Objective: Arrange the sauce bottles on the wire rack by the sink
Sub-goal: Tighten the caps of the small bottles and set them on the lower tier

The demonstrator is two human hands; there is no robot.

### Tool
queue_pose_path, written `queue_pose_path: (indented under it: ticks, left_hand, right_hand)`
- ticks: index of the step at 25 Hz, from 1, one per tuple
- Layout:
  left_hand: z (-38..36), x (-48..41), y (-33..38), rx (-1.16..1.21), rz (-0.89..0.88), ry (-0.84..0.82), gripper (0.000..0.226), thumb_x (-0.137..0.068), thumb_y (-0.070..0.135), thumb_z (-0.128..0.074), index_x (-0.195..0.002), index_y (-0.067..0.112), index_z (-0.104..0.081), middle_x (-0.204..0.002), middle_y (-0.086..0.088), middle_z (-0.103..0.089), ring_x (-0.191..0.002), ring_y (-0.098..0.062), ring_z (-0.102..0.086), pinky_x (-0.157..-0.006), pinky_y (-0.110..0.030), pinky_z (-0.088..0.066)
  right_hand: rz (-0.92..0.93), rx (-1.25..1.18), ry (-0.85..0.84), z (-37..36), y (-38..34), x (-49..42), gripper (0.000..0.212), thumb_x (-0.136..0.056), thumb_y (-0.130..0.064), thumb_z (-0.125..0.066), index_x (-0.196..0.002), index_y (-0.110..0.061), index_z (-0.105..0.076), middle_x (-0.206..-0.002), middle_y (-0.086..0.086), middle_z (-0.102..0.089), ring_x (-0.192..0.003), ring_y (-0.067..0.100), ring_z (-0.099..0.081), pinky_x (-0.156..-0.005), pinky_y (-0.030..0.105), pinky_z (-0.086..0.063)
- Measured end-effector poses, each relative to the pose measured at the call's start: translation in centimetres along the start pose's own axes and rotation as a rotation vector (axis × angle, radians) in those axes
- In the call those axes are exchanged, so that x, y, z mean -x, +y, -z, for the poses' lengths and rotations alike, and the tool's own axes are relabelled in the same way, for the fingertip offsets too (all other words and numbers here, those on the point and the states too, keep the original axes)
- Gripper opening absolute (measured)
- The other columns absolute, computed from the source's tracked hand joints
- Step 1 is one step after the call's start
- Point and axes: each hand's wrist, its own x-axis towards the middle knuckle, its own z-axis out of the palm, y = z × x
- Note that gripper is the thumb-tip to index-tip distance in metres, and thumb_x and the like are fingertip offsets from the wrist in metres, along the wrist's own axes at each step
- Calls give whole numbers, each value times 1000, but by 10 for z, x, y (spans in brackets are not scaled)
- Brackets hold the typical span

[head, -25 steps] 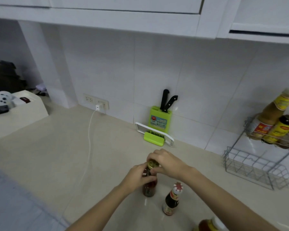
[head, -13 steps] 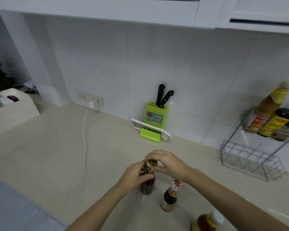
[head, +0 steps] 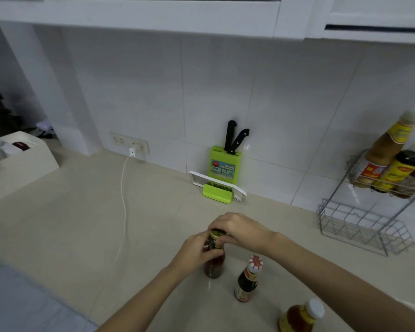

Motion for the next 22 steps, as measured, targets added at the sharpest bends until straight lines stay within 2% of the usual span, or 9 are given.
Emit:
queue_pose_path:
  ticks: [3,8,12,16,19,22]
  left_hand:
    - [0,2,3,-6,0,-6,35,-78,34,-73,-106,16,-63,-103,-4,-72,-93,-12,-68,-84,-19,-54]
    - [1,4,5,-45,12,11,37,-74,45,-69,-97,18,-60,-96,-3,-72,-87,-17,-68,-80,-38,-54]
    - [1,6,8,-34,18,6,36,-73,46,-68,-94,18,-59,-93,-3,-71,-87,-20,-68,-79,-41,-55]
    - [1,6,6,-22,32,1,36,-71,47,-66,-92,20,-59,-89,1,-72,-87,-19,-67,-78,-44,-54]
    - [1,9,8,-14,31,3,38,-71,47,-66,-93,18,-59,-91,-2,-71,-87,-19,-67,-79,-43,-55]
    - [2,8,10,-1,27,12,39,-74,43,-70,-101,16,-62,-98,-5,-71,-91,-19,-68,-84,-39,-56]
  right_hand:
    - [47,-34,-27,2,6,3,36,-87,-23,-62,-120,-11,-59,-116,9,-64,-109,24,-56,-94,34,-44]
    - [3,156,28,-7,-4,6,40,-90,-37,-56,-120,-10,-55,-116,10,-56,-108,27,-51,-90,39,-46]
    - [-118,82,32,-6,-9,6,44,-88,-43,-58,-114,-8,-56,-110,11,-58,-102,28,-54,-85,38,-45]
    - [-219,333,20,-10,-25,-5,54,-92,-54,-45,-111,-4,-51,-108,16,-58,-98,32,-59,-76,40,-47]
    - [-171,300,-38,-1,-22,-4,53,-91,-54,-46,-108,-4,-52,-108,16,-60,-98,32,-59,-76,40,-46]
    - [-60,282,-175,13,-9,0,47,-91,-48,-50,-110,-5,-53,-110,14,-61,-102,31,-57,-83,40,-45]
